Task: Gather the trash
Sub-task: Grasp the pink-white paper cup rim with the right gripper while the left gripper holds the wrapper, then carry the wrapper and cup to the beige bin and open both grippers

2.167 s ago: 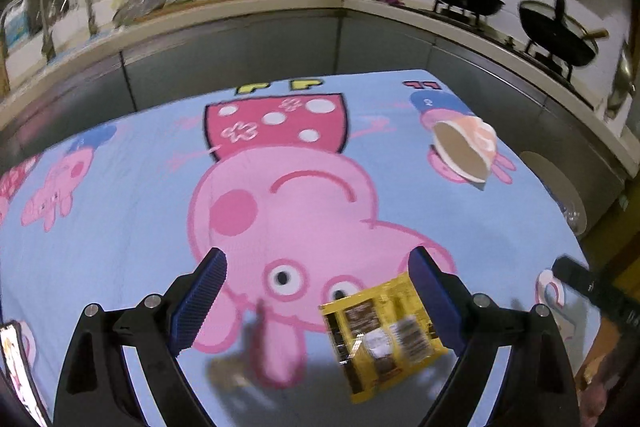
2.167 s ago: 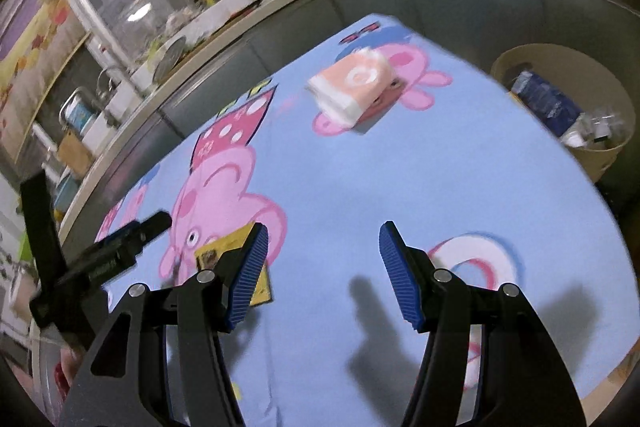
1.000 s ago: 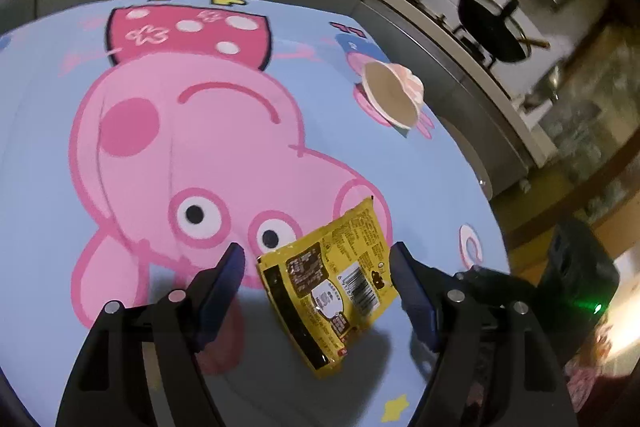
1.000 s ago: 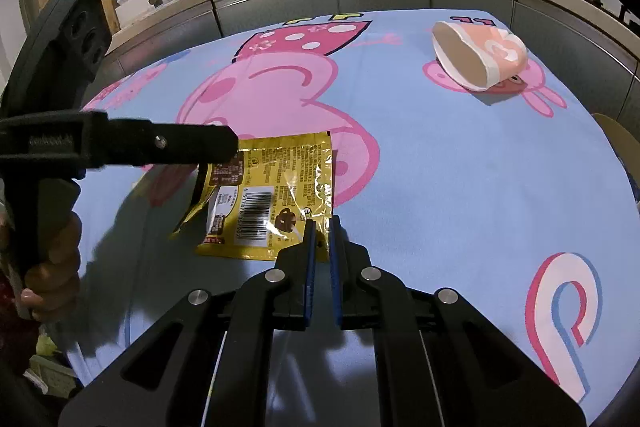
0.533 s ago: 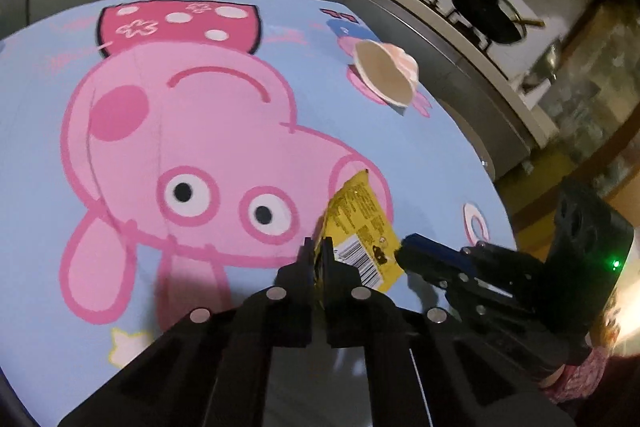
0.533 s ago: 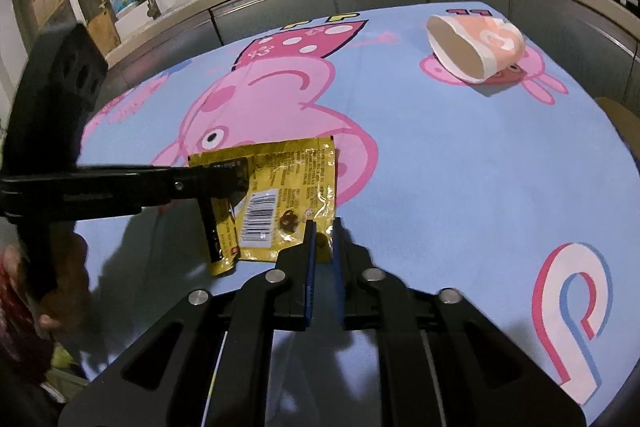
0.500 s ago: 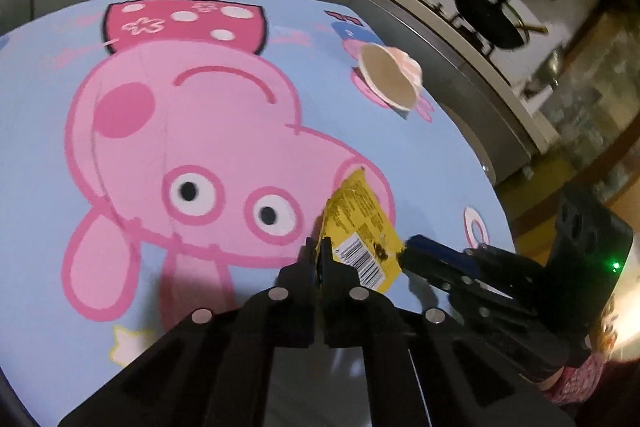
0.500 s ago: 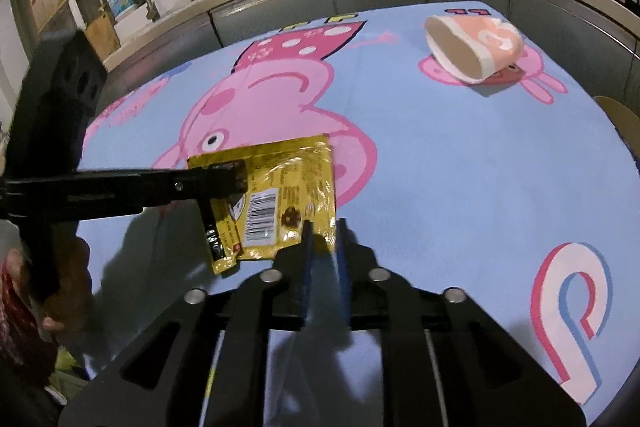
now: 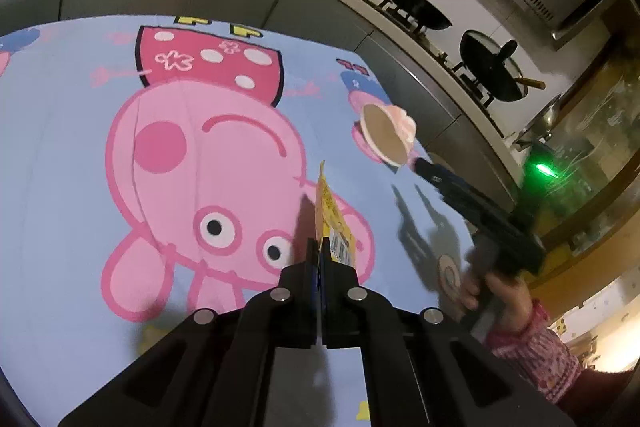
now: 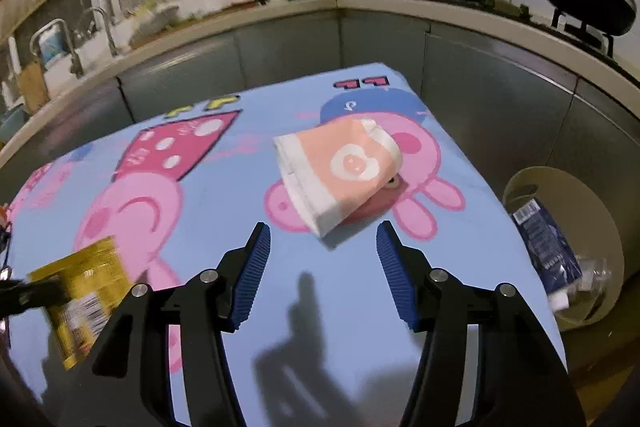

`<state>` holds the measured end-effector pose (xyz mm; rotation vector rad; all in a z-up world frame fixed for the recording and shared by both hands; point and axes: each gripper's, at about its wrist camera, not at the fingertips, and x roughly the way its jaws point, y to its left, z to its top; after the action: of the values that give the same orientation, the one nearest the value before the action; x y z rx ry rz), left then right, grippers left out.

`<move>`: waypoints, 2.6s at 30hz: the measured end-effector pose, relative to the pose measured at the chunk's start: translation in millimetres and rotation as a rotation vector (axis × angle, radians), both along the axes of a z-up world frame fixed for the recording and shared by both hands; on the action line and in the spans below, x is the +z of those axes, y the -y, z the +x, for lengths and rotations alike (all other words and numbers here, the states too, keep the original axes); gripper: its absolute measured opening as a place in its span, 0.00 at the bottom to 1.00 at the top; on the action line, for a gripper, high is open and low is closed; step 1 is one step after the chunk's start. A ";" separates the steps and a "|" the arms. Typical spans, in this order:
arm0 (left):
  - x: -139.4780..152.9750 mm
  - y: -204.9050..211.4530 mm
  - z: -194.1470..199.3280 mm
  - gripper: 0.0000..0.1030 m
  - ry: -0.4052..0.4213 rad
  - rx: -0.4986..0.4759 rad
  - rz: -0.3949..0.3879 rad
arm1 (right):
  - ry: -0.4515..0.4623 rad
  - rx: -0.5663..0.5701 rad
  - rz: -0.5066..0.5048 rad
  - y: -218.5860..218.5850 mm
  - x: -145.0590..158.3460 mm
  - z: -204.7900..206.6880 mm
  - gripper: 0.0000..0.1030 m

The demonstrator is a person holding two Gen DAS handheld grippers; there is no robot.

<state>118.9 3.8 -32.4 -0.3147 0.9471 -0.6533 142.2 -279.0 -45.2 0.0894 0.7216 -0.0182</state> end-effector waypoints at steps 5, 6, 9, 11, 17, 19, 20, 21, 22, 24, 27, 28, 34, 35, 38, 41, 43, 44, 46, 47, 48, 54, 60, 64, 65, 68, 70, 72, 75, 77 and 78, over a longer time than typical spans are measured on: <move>5.6 4.7 0.6 0.01 0.002 -0.004 0.002 | -0.048 -0.038 -0.039 0.7 -12.7 26.3 0.54; 5.5 5.3 1.1 0.01 0.000 -0.006 0.002 | -0.052 -0.048 -0.037 2.0 -15.1 28.4 0.53; 4.6 8.9 1.9 0.01 -0.005 -0.011 0.009 | -0.060 -0.056 -0.021 8.1 -20.7 30.4 0.34; 4.0 11.5 1.6 0.01 -0.003 -0.012 0.019 | -0.059 -0.059 -0.017 12.1 -22.9 28.2 0.18; 5.2 18.2 -3.0 0.01 0.024 -0.005 0.063 | -0.035 -0.053 0.016 19.3 -18.8 7.2 0.06; 6.9 20.5 -5.8 0.01 0.043 0.002 0.088 | -0.028 -0.029 0.051 16.1 -15.4 -5.9 0.05; 7.3 21.3 -7.0 0.01 0.049 0.007 0.100 | -0.029 -0.015 0.078 13.8 -14.0 -12.8 0.05; 8.1 22.8 -9.1 0.01 0.061 0.015 0.122 | -0.029 -0.004 0.103 12.4 -13.3 -19.6 0.05; 8.4 23.5 -10.2 0.01 0.068 0.021 0.138 | -0.030 0.011 0.131 9.5 -12.4 -26.8 0.05; 8.8 24.5 -13.0 0.01 0.083 0.039 0.174 | -0.032 0.051 0.173 -0.7 -10.7 -45.3 0.05; 8.3 24.8 -16.0 0.01 0.095 0.057 0.208 | -0.039 0.104 0.209 -16.7 -9.4 -66.3 0.05; 8.2 24.6 -17.1 0.01 0.098 0.060 0.214 | -0.043 0.118 0.218 -21.1 -9.0 -72.1 0.05; 10.9 23.3 -24.2 0.01 0.115 0.075 0.235 | -0.049 0.172 0.272 -38.7 -3.9 -98.4 0.05; 11.9 22.9 -25.5 0.01 0.118 0.077 0.237 | -0.044 0.175 0.271 -39.8 -2.0 -101.0 0.05; 14.8 23.7 -29.0 0.01 0.129 0.080 0.245 | -0.023 0.173 0.274 -38.7 4.5 -108.1 0.05; 18.2 26.2 -31.3 0.01 0.141 0.078 0.253 | -0.011 0.163 0.281 -33.3 8.6 -110.2 0.05; 20.2 28.7 -31.7 0.01 0.146 0.075 0.256 | -0.008 0.156 0.284 -29.3 9.0 -111.7 0.05; 21.8 30.5 -31.7 0.01 0.150 0.072 0.259 | -0.008 0.150 0.287 -26.4 8.5 -112.3 0.05; 24.5 34.7 -31.3 0.01 0.157 0.067 0.264 | -0.007 0.141 0.292 -21.8 8.0 -112.6 0.05; 25.7 36.5 -30.9 0.01 0.160 0.064 0.264 | -0.008 0.134 0.295 -18.5 7.5 -112.9 0.05; 27.3 39.1 -30.1 0.01 0.164 0.060 0.266 | -0.007 0.126 0.300 -14.8 7.0 -113.2 0.05; 35.2 53.4 -22.1 0.01 0.160 0.027 0.253 | 0.013 0.076 0.308 8.8 8.3 -114.8 0.05; 53.9 84.6 -8.2 0.01 0.186 -0.038 0.238 | 0.043 -0.022 0.315 51.0 7.7 -117.1 0.05; 65.4 120.7 1.7 0.01 0.208 -0.098 0.241 | 0.063 -0.101 0.323 86.7 6.2 -121.9 0.05; 67.5 129.7 3.8 0.01 0.211 -0.110 0.241 | 0.068 -0.118 0.323 94.5 6.2 -123.1 0.05; 75.8 172.9 12.7 0.01 0.229 -0.177 0.235 | 0.093 -0.196 0.320 130.3 6.8 -129.9 0.05; 77.9 198.0 16.4 0.01 0.236 -0.216 0.234 | 0.114 -0.261 0.323 159.2 7.5 -135.4 0.05; 77.6 234.7 22.4 0.01 0.238 -0.267 0.242 | 0.134 -0.325 0.328 188.0 7.3 -141.4 0.05; 71.6 283.9 30.9 0.01 0.224 -0.326 0.260 | 0.152 -0.415 0.322 230.9 4.0 -147.6 0.05; 66.0 319.0 38.7 0.01 0.211 -0.363 0.271 | 0.150 -0.448 0.323 251.5 -1.2 -149.5 0.05; 63.9 333.2 42.0 0.01 0.207 -0.376 0.275 | 0.147 -0.462 0.322 261.8 -4.7 -148.1 0.05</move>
<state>160.8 -329.4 31.4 0.1786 0.8900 -0.8678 -5.9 -540.9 -49.9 0.5593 0.5396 -0.3339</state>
